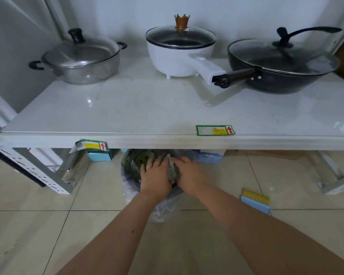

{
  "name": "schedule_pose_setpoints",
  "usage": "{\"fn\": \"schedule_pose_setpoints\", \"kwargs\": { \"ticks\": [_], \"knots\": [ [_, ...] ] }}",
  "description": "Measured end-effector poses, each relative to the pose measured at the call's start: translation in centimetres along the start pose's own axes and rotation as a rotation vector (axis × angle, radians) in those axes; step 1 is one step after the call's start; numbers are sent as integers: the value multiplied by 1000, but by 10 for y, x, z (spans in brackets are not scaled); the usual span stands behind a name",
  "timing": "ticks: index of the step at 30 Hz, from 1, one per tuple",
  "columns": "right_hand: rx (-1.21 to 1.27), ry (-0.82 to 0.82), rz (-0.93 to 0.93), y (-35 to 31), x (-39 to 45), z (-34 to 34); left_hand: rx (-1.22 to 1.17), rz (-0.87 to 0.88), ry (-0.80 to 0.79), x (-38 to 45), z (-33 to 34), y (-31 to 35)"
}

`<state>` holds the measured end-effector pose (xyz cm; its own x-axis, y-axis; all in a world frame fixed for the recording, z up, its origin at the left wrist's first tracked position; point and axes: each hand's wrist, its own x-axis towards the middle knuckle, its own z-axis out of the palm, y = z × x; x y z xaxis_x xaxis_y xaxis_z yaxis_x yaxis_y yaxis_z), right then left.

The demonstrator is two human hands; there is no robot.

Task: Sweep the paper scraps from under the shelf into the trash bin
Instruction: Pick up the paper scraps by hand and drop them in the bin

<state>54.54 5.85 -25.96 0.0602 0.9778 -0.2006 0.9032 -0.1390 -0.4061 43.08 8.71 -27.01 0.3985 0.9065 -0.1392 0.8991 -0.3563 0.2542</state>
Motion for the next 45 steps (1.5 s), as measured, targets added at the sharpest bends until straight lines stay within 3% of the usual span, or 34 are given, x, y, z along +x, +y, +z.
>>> {"fn": "schedule_pose_setpoints", "kwargs": {
  "ticks": [5, 8, 16, 24, 30, 37, 40, 45],
  "knots": [
    [37, 91, 51, 22, -13, -12, -114, 135, 96, 7, 17, 36],
    [83, 98, 111, 47, -23, -18, -225, 183, 80, 9, 30, 61],
    [119, 34, 269, 120, -48, 1, -165, 280, -68, 16, 92, 115],
    [170, -119, 398, 175, -40, 57, -138, 204, -289, 35, 156, 117],
    [193, -214, 497, 206, -29, 95, -90, 179, -364, 58, 191, 116],
    [213, -70, 816, 229, -30, 135, -96, 82, -336, 82, 223, 115],
    [324, -52, 798, 224, -26, 146, -57, 81, -297, 92, 231, 113],
    [491, -31, 579, 212, -10, 139, -117, 242, -369, 87, 237, 112]
  ]
}}
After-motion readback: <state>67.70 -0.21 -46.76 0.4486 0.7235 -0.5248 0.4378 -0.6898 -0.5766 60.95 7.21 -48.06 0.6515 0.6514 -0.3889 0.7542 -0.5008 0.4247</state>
